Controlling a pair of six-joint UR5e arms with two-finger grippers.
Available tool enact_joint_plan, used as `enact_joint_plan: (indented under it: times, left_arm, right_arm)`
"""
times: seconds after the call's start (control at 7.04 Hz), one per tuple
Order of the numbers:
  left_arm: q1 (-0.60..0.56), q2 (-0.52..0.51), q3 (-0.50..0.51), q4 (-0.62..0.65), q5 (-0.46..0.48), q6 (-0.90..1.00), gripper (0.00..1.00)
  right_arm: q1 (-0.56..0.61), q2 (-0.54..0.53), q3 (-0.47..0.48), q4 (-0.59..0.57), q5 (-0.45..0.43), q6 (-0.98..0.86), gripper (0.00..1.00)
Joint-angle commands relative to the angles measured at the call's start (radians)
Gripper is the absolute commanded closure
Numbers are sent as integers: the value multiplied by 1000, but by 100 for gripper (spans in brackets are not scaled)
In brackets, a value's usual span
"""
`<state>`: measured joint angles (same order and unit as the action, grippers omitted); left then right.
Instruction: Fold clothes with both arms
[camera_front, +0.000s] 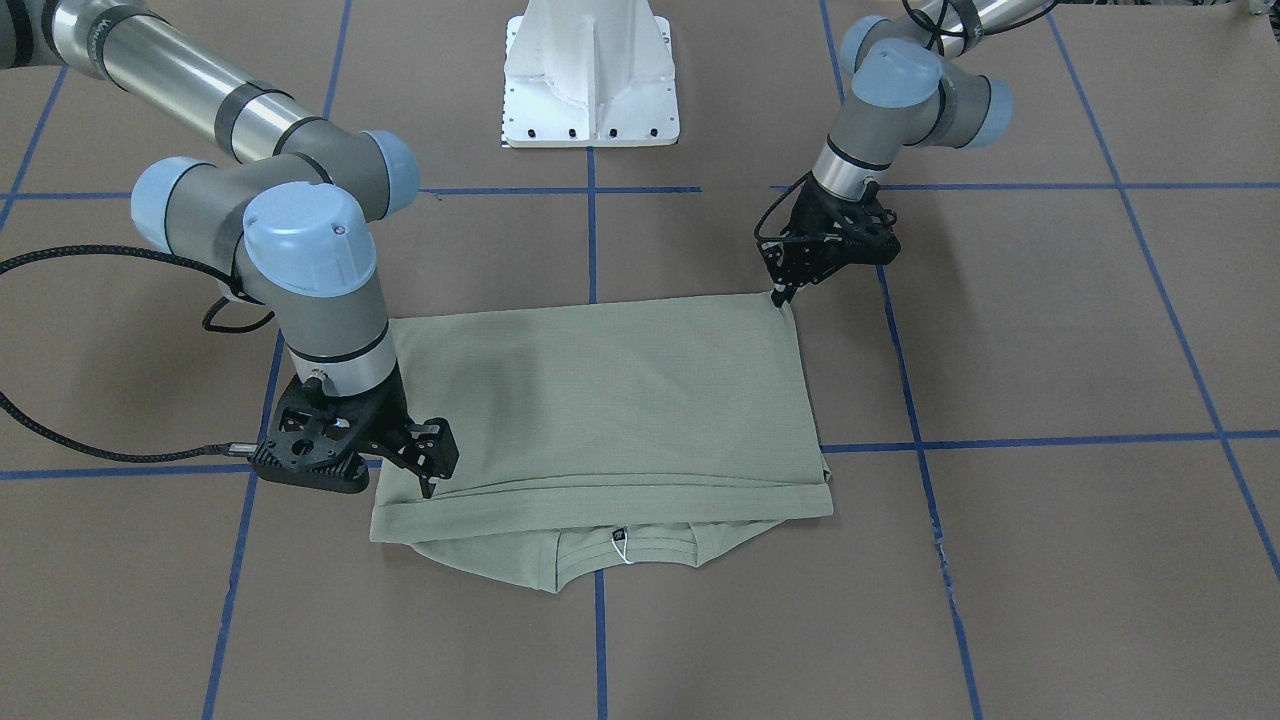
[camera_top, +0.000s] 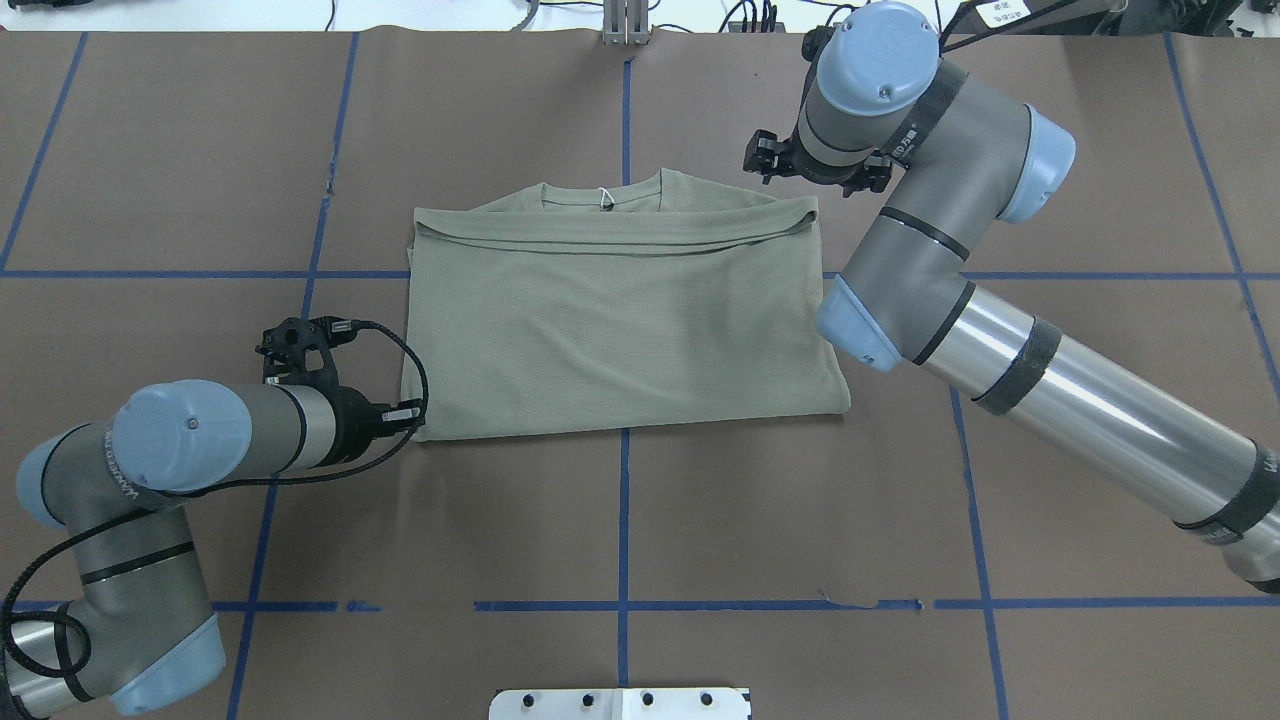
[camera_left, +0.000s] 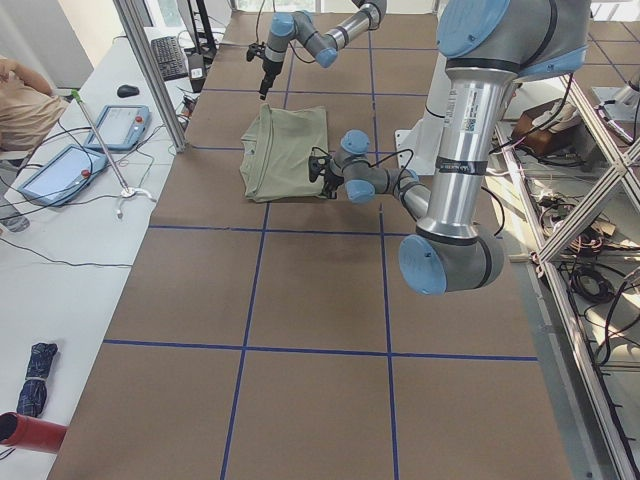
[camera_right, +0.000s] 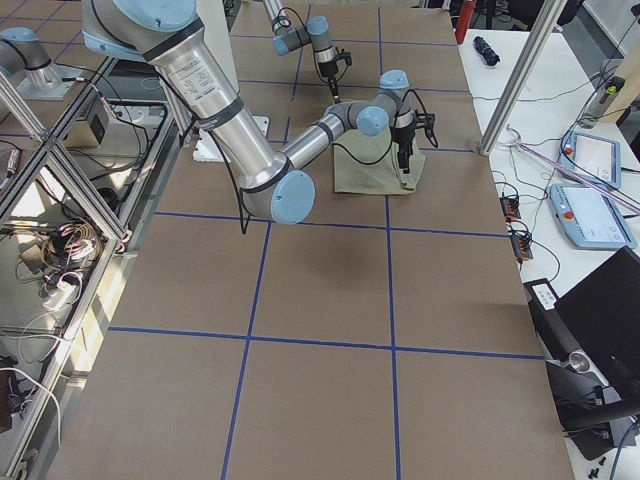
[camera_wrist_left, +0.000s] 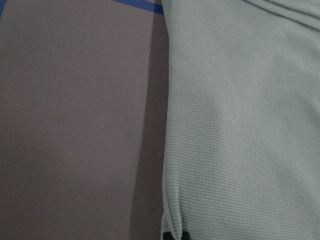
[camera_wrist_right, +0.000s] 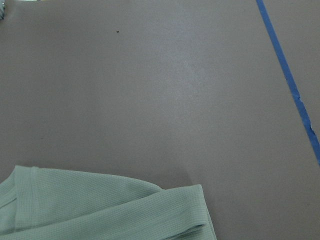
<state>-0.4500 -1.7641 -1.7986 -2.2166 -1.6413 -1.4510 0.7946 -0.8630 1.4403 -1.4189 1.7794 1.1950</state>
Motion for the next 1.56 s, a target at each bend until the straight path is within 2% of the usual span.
enact_joint_plan:
  times: [0.0,0.14,0.28,0.57,0.71,0.85,0.99,1.14,1.28,1.42]
  left_arm:
    - [-12,14,-30,3,-12,35,100]
    - [-22,49,-34,3,-2,140,100]
    - [-103,49,-13,5,1,228,100]
    - [-272,10,124,3,0,418,100]
    - [-333,-100,242,3,2,478,100]
    - [-379,-239,418,0,0,481,100]
    - [-419,-320,521,-2,3,495,100]
    - [-441,-403,639,-20,79,559,100]
    - [-449,-487,807,-114,116,572,100]
    - [-466,-500,844,-150,115,618,100]
  right_arm:
    - [-2,-1,-1,0,0,0,0]
    - [-2,-2,-3,11,-2,-2,0]
    - [-5,-4,-9,21,-3,0,0]
    - [-15,-2,-9,23,-6,3,0]
    - [-18,-2,-9,25,-6,5,0]
    - [-20,-2,-9,25,-6,0,0]
    - [-20,-2,-8,23,-6,1,0]
    - [-21,-2,-6,23,-6,3,0]
    - [-23,-1,-3,25,-6,6,0]
    - [-23,2,-1,25,-6,14,0]
